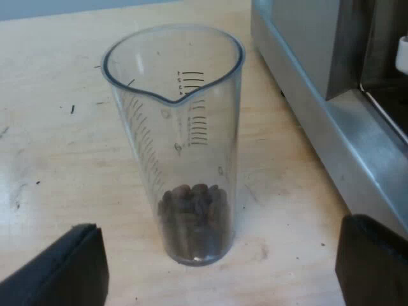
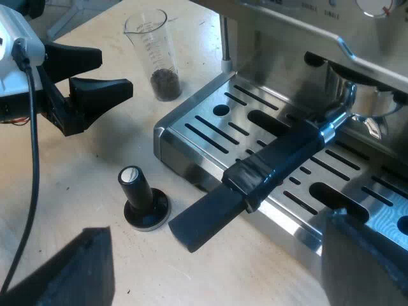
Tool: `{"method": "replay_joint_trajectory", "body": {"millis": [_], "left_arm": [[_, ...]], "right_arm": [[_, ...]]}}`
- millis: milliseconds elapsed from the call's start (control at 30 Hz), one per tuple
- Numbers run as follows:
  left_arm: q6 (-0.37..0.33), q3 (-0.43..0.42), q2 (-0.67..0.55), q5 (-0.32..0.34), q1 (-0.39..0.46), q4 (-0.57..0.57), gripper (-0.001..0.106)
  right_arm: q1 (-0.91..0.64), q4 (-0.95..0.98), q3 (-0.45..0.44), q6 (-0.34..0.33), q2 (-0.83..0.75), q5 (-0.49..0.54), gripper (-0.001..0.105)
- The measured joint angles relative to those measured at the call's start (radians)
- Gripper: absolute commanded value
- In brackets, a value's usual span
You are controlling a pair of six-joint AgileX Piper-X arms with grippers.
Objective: Pour the beans into the coffee machine
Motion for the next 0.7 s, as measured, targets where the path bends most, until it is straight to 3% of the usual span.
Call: {"method": "replay_joint_trajectory", "body": {"millis": [167, 433, 567, 700], "left_arm": [[0.0, -0.024, 0.068, -0.003, 0.0, -0.035, 0.085], [0.0, -0.079, 0.072, -0.003, 0.0, -0.056, 0.085], [0.0, -0.107, 0.072, -0.05, 0.0, -0.058, 0.085], [0.0, -0.132, 0.1, -0.056, 0.017, -0.064, 0.085]], "right_arm": [[0.0, 0.0, 0.0, 0.002, 0.0, 0.0, 0.069], [0.0, -0.014, 0.0, 0.004, 0.0, 0.0, 0.069], [0.0, -0.02, 0.0, 0.007, 0.0, 0.0, 0.069], [0.0, -0.03, 0.0, 0.007, 0.0, 0.0, 0.069]]}}
